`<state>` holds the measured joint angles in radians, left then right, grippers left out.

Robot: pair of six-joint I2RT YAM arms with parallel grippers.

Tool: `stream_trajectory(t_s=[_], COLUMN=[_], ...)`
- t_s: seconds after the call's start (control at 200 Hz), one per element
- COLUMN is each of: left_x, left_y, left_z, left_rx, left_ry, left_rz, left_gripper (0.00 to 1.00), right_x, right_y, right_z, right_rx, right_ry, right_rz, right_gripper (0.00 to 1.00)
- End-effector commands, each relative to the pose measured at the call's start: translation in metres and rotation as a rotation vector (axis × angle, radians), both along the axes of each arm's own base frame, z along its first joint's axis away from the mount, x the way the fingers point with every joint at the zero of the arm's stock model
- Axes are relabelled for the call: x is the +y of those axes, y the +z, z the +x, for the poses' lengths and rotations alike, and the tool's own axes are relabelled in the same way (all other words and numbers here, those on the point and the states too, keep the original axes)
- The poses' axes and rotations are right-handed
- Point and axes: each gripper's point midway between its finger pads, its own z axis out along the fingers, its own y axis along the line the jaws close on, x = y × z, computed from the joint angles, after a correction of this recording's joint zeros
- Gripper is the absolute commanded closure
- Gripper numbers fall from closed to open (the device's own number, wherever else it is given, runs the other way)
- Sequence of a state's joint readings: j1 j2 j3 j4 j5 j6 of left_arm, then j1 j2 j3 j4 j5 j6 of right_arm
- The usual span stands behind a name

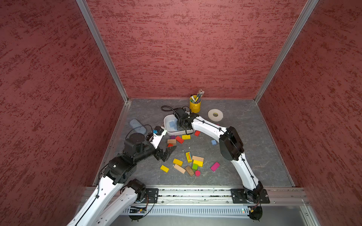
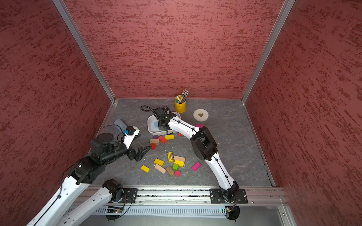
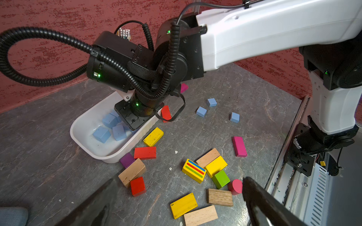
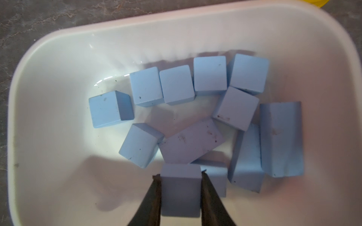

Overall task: Pick out the blue building blocks
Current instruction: Place the building block in the storage box.

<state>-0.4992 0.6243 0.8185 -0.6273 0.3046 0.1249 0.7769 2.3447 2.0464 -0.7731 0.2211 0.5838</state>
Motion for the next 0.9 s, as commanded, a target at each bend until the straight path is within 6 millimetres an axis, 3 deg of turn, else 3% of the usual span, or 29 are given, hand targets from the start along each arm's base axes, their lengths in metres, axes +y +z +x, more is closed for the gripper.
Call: stream_trajectory(t_s=[0.0, 0.255, 0.416, 0.656, 0.897], left_x=[0.001, 0.001, 0.001, 0.001, 0.000], left_y=[0.003, 0.003, 0.003, 0.003, 0.002], left_z=[0.003, 0.003, 0.003, 0.003, 0.003], left_rx=[-0.023, -0.022, -0.023, -0.022, -0.020], left_ry=[0.011, 0.010, 0.010, 0.009, 0.005], left_rz=[-0.004, -0.003, -0.003, -0.004, -0.003], left_gripper=[0.00, 0.00, 0.00, 0.00, 0.00], right_x=[0.008, 0.012, 0.012, 0.008, -0.012], right_y=[0.001, 0.001, 0.011, 0.052, 0.095], right_z=[0.005, 0.005, 0.006, 0.008, 0.002], right_rx=[0.003, 0.014, 0.004, -0.066, -0.156], right_ry=[0.015, 0.026, 0.027, 0.017, -0.018], right_rz=[0.030, 0.050, 0.065, 0.099, 0.118], right_gripper=[0.68, 0.45, 0.40, 0.33, 0.28])
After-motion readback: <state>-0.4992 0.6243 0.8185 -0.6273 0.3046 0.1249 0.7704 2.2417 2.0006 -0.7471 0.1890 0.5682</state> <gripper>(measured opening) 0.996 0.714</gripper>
